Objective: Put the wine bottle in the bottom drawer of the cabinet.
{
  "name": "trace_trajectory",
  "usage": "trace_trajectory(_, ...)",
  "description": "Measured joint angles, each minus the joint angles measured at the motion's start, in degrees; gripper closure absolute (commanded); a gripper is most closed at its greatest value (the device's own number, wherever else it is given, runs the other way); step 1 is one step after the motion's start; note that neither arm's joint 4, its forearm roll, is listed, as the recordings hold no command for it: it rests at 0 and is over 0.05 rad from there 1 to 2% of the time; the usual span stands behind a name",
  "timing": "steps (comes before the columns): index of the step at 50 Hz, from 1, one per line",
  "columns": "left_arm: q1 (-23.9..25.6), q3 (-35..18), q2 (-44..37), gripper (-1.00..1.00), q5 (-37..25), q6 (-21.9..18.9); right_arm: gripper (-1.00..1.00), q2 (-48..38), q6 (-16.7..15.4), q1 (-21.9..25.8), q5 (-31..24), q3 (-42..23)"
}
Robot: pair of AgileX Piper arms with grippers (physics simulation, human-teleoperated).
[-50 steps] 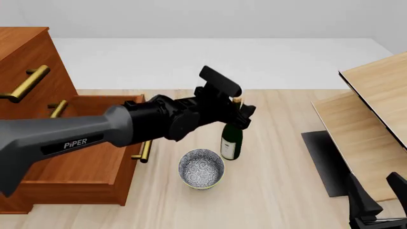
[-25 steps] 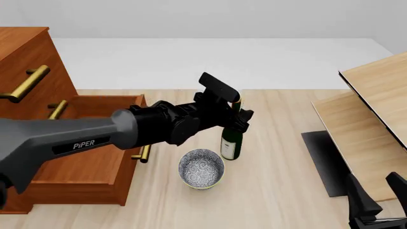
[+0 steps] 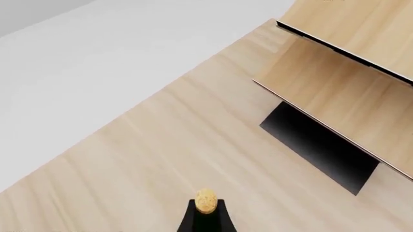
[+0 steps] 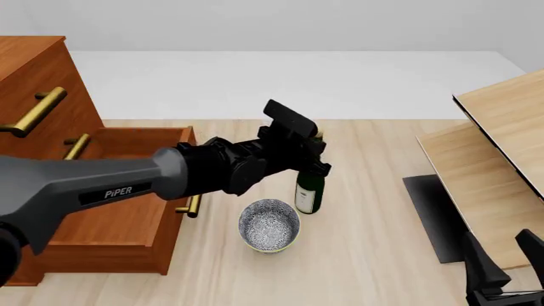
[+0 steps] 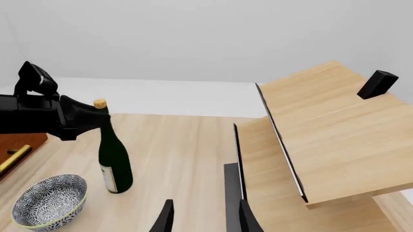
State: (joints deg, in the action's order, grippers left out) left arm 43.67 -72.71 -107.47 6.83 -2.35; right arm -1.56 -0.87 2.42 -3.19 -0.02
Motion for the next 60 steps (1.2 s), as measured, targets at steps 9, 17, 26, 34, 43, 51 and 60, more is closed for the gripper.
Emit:
trace_trajectory(9, 0.00, 0.34, 0.18, 1.00, 0.22, 0.21, -1.00, -0.10, -0.03, 0.02, 0.11, 0.00)
trace_trajectory(17, -0.23, 0.89, 0.74, 1.00, 0.16, 0.31, -1.00, -0.04, -0.07, 0.05, 0.05, 0.00)
trace_trajectory(26, -0.75, 0.03, 2.00, 1.00, -0.87, 0.18, -1.00, -0.04, -0.10, 0.04, 0.03, 0.00)
trace_trajectory(34, -1.28, -1.21, 4.04, 1.00, -1.71, 0.35, -1.00, -0.04, -0.08, -0.01, 0.00, 0.00)
trace_trajectory(43, -1.64, -3.51, 7.00, 1.00, -4.15, 0.53, -1.00, -0.08, -0.08, -0.05, 0.02, 0.00)
trace_trajectory(51, -1.87, -5.99, 9.99, 1.00, -7.47, -0.13, -1.00, -0.32, -0.15, -0.07, 0.25, 0.00)
trace_trajectory(60, -2.61, -8.72, 14.41, 1.00, -12.38, -0.99, -1.00, -0.23, -0.57, 0.08, 0.26, 0.00)
